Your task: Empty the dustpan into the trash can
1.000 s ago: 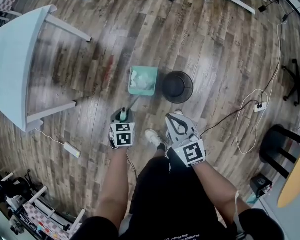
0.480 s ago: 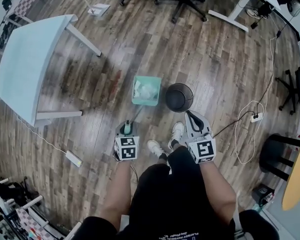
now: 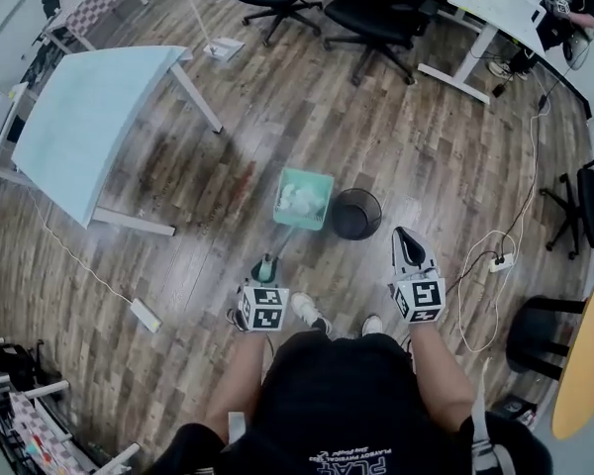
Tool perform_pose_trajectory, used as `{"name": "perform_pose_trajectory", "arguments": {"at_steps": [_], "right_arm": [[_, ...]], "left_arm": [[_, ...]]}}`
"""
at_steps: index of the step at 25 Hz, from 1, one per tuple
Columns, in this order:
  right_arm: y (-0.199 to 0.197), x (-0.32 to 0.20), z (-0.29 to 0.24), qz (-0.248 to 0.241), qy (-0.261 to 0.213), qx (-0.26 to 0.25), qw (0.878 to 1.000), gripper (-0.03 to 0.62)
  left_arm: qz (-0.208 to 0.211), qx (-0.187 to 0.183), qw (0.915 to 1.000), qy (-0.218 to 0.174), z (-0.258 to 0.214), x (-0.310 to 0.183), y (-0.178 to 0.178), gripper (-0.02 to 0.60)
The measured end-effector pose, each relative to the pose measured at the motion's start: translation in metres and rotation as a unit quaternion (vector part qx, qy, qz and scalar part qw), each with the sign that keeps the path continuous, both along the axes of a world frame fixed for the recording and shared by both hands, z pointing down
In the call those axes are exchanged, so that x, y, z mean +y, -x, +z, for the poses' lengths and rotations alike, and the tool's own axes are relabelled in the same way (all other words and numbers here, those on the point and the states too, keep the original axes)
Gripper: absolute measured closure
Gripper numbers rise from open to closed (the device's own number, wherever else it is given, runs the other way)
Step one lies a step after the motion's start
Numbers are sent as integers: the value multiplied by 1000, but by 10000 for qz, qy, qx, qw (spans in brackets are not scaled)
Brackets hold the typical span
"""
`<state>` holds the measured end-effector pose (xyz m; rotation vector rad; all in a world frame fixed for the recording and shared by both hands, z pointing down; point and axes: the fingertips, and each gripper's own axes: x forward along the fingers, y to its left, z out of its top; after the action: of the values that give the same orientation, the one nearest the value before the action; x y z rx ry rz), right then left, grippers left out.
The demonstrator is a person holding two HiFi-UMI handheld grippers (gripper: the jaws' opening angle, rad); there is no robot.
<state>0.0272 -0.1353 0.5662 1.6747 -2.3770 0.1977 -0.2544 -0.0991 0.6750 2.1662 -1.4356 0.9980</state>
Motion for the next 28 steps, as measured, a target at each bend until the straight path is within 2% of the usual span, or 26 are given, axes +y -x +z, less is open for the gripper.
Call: {"name": "perform_pose_trajectory", "arguments": {"at_steps": [9,17,20,25,28], "right_arm": [[-37,36,-21,-527,-206,-139,9983,571],[-65,77,-33,-900,-341,-176,9952,570],[-73,90,-34,-959,-347,-194,9946,571],[-81,112,-36,-1053,-396,-267,9933,571],[-85,123,-39,-1101,-439,-311,9925,570]], "left_arm": [[72,-675,9968,-414,-31,55,-51,485],[511,-1469,9849,-757,-36,83,-102,483],[884,-1963,9721,-927,-39,90,-120,482],[1829,-2939,9310,-1155,-31,108,-154,476],[2067,-3189,9174,-1180,-27,117,-164,476]]}}
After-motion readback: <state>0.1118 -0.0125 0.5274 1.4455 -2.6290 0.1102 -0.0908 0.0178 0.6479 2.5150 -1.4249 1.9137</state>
